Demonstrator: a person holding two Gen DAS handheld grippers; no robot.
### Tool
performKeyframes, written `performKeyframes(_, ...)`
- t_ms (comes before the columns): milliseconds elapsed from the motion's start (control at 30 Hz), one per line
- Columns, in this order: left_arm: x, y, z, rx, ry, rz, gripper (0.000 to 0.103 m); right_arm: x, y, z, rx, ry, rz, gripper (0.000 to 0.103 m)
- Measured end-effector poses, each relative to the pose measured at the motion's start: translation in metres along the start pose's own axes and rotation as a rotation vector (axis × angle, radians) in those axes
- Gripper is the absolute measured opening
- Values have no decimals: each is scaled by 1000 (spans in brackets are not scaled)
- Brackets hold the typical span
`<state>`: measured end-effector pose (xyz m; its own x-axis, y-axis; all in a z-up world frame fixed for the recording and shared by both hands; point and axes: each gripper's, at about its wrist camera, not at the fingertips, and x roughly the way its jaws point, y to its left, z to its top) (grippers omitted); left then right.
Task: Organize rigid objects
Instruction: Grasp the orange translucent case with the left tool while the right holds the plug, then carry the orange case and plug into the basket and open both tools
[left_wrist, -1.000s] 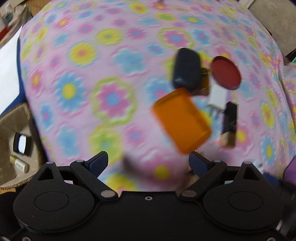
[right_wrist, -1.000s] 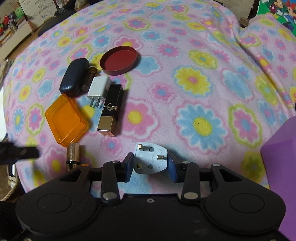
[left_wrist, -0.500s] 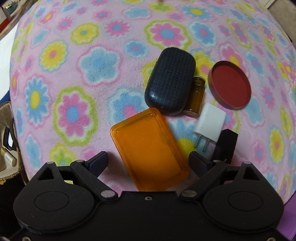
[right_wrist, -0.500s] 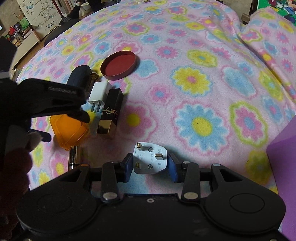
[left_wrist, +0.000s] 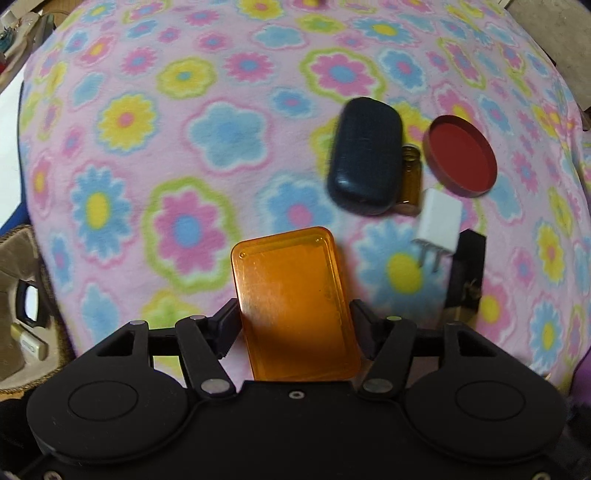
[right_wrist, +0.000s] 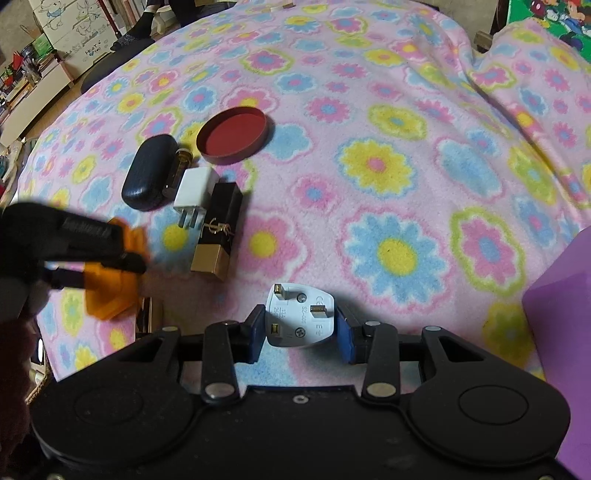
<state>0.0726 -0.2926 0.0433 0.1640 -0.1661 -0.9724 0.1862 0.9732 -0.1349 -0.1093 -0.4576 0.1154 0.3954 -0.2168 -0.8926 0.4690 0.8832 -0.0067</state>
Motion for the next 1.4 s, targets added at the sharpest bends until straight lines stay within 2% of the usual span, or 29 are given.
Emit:
performKeyframes(200,-30,43,-10,-5,-48,19,59,-14,13,7,-5,-15,2,39)
performKeyframes(400,-48,102,-19,-69,-84,57,59,-28,58,10,-60,-29,37,39)
performKeyframes(667,-59,195,-38,-178,-110,119,59,-25,172,-1,-185,12,155,39)
performKeyframes(767,-58,231,-47,-230,-116,141,59,-20,224,-12,-247,45,199,39)
performKeyframes(900,-59,276,-62,-297,-129,211,59,-12,292,-31,-329,88,252,39)
performKeyframes(1033,-59,312,-75,-352,-141,258,59,-5,347,-53,-390,134,295,39)
performKeyframes(1200,-53,338,-80,-388,-160,304,59,4,398,-74,-451,170,307,39)
performKeyframes(1300,-50,347,-85,-414,-170,267,59,9,415,-82,-467,168,290,39)
performKeyframes(1400,-43,350,-90,-424,-149,267,59,20,424,-87,-463,180,268,39)
